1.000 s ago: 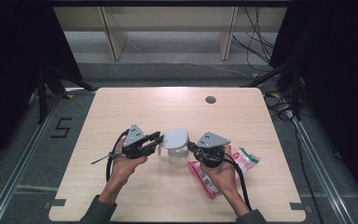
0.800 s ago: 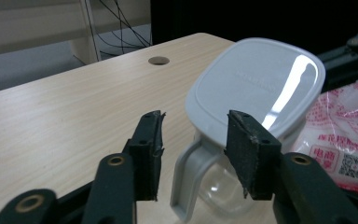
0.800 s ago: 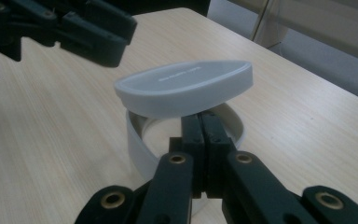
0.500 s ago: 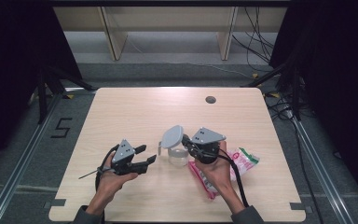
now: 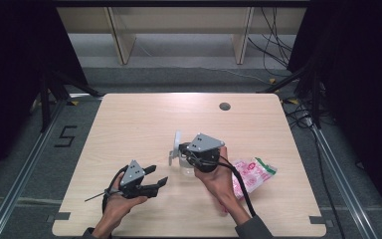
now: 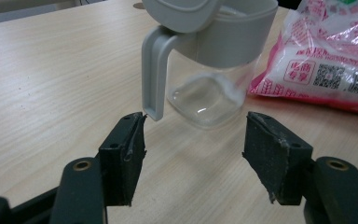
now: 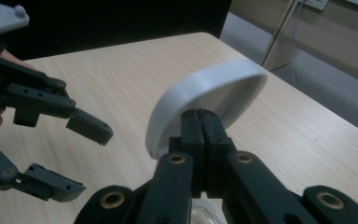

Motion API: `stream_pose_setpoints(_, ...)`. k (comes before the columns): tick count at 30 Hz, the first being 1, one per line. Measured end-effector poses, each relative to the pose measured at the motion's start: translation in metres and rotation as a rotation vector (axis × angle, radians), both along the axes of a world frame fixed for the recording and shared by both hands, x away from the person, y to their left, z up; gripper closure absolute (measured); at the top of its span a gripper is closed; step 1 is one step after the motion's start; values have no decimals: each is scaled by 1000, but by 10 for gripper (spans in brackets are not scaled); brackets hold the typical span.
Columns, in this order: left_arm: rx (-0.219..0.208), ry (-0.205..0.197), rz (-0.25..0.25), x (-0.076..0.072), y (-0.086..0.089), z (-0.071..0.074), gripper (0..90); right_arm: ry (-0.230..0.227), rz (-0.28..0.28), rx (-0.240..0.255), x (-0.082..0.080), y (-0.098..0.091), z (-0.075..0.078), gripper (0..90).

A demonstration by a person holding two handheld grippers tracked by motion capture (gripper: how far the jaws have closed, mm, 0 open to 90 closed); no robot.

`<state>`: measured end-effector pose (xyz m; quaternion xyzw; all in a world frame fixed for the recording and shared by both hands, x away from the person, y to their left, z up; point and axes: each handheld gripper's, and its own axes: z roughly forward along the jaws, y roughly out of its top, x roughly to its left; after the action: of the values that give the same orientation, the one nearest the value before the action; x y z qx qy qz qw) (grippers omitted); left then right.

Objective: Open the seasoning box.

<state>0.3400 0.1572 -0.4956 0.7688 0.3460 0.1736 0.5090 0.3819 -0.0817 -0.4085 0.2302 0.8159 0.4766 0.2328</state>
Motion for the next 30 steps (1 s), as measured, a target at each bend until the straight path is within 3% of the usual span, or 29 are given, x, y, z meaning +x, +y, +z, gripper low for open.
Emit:
stream_pose_setpoints(1,20,1,3,0,1,0,373,6,2,1,-1,-1,1,900)
stream_pose_setpoints(7,8,4,18,0,5,-3,360,1,-16,29,-15,-24,3,873)
stream_pose_setpoints(11,20,12,27,-2,4,-6,335,9,-54,43,-31,-52,0,833)
stream_pose_setpoints(12,18,15,28,-3,4,-7,331,-14,-59,38,-34,-60,-1,817)
stream_pose_setpoints(13,-3,20,27,-4,2,-8,327,10,-79,54,-40,-67,-2,802)
stream_pose_setpoints(14,13,16,31,-5,3,-8,323,9,-82,47,-44,-76,-4,787)
stream_pose_setpoints(15,29,14,24,-5,4,-8,319,15,-97,39,-48,-85,-6,769)
stream_pose_setpoints(16,23,19,31,-6,5,-8,315,14,-122,48,-51,-94,-8,743)
stream_pose_setpoints(18,7,17,33,-6,5,-9,310,53,-167,79,-61,-113,-14,708)
stream_pose_setpoints(20,17,20,35,-6,7,-9,308,57,-219,75,-69,-127,-17,668)
stream_pose_setpoints(22,22,22,40,-7,7,-10,306,56,-260,103,-77,-141,-21,630)
stream_pose_setpoints(23,9,23,44,-7,7,-10,305,76,-290,101,-83,-146,-22,620)
stream_pose_setpoints(26,30,15,30,-7,8,-10,302,49,-338,82,-96,-162,-27,583)
stream_pose_setpoints(27,12,26,43,-8,7,-11,302,50,-372,86,-102,-167,-28,575)
stream_pose_setpoints(28,17,26,40,-8,7,-10,302,74,-402,98,-107,-169,-28,570)
stream_pose_setpoints(29,25,27,42,-8,8,-10,301,57,-406,95,-109,-175,-30,556)
stream_pose_setpoints(30,24,26,39,-8,8,-10,301,70,-431,95,-113,-178,-31,547)
